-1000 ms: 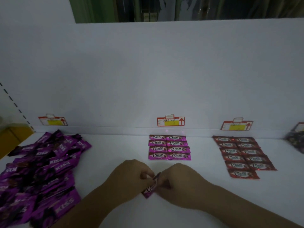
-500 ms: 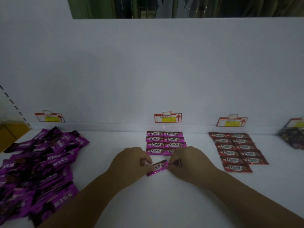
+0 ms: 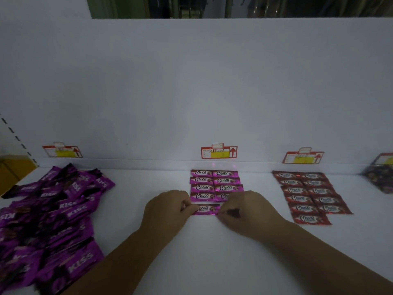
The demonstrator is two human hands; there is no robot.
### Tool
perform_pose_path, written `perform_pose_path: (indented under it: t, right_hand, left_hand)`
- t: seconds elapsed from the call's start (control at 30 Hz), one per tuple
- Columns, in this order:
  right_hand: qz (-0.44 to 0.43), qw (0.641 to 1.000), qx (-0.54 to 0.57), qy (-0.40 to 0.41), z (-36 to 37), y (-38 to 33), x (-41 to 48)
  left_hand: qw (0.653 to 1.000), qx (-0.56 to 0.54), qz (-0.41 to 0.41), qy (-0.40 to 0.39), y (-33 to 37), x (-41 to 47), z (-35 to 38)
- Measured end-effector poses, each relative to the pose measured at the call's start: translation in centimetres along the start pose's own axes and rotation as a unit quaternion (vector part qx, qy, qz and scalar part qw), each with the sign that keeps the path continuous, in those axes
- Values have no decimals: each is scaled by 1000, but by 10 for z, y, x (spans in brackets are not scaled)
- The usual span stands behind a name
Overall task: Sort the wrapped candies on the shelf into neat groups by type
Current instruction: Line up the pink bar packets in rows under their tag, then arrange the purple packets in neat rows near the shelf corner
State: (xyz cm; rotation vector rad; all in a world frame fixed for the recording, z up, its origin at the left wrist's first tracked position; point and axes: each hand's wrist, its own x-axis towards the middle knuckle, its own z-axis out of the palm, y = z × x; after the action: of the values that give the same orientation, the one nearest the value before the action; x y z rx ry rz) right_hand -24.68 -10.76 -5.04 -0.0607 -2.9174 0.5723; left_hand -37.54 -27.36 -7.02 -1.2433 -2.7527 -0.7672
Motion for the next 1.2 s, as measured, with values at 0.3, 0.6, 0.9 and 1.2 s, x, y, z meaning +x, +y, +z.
perform_pose_path:
  t: [0.3,0.6,0.9,1.2]
  right_hand:
    - [40,999,16,24,3,2,1]
    - [-45,996,42,69,5,-35,17]
    - [-146,989,16,-2,46,-116,56]
    - [-236,971,-21,-33,104,-182,69]
  left_hand:
    - [998,32,-57,22,3,2,3]
    - [996,-35,-64,-46,11,-7,-26]
    - [990,41,-83,105,-53,-113,-130]
    - [974,162,-159,-13,-161,-179,-161]
